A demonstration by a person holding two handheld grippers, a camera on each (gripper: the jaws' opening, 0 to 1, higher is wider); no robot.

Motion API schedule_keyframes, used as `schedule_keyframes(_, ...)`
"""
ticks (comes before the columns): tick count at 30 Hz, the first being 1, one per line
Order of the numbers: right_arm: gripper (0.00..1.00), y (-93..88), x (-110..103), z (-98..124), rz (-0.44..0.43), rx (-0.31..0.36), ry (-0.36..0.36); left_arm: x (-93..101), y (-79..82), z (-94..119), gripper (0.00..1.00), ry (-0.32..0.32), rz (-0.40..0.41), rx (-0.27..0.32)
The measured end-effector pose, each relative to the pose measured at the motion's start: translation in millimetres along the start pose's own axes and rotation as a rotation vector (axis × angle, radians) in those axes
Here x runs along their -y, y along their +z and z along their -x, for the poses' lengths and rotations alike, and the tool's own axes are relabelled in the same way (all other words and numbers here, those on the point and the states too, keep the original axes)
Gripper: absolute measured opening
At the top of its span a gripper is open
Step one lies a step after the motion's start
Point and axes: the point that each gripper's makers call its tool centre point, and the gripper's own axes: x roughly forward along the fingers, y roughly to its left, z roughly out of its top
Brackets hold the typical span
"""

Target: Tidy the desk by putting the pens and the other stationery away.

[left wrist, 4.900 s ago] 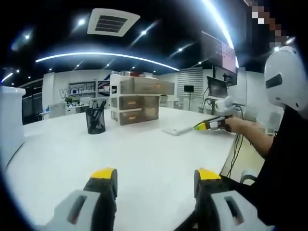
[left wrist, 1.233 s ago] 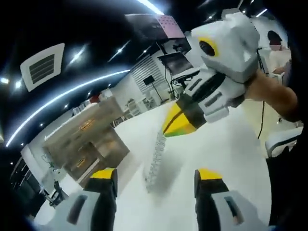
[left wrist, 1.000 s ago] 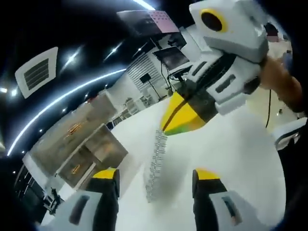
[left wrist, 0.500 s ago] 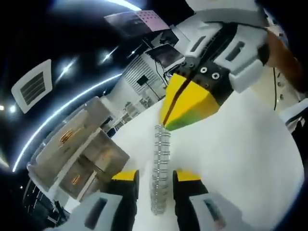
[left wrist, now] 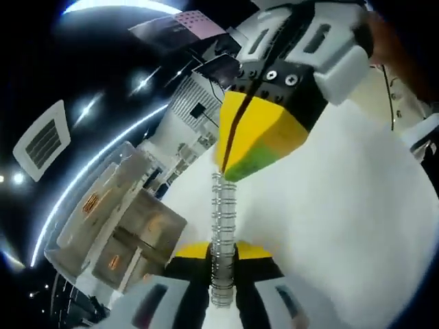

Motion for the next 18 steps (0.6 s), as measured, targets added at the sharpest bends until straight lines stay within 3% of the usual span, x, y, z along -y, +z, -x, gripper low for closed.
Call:
schedule_keyframes(4, 0.00, 0.6, 0.5, 0.4, 0.032, 0.017, -0.009, -2.6, 0.7, 0.7, 0.12, 0.013, -0.007, 0.003)
schedule_keyframes(7, 0.11, 5.6, 2.0, 1.8, 0.067, 0.045, -0.025, -5.1, 1.5, 2.1, 0.12, 0.012, 0.012, 0.008)
schedule_keyframes(10, 0.21, 15.1, 1.4, 4.5, 0.031, 0.098, -0.014, -7.5, 2.7, 3.6, 0.12, 0.008, 0.085, 0.033)
schedule_keyframes(18, 0.28, 22.2, 16.0, 14.7, 0.045, 0.145, -0.060, -30.2, -0.5, 17.9, 0.12, 0.015, 0.381, 0.118)
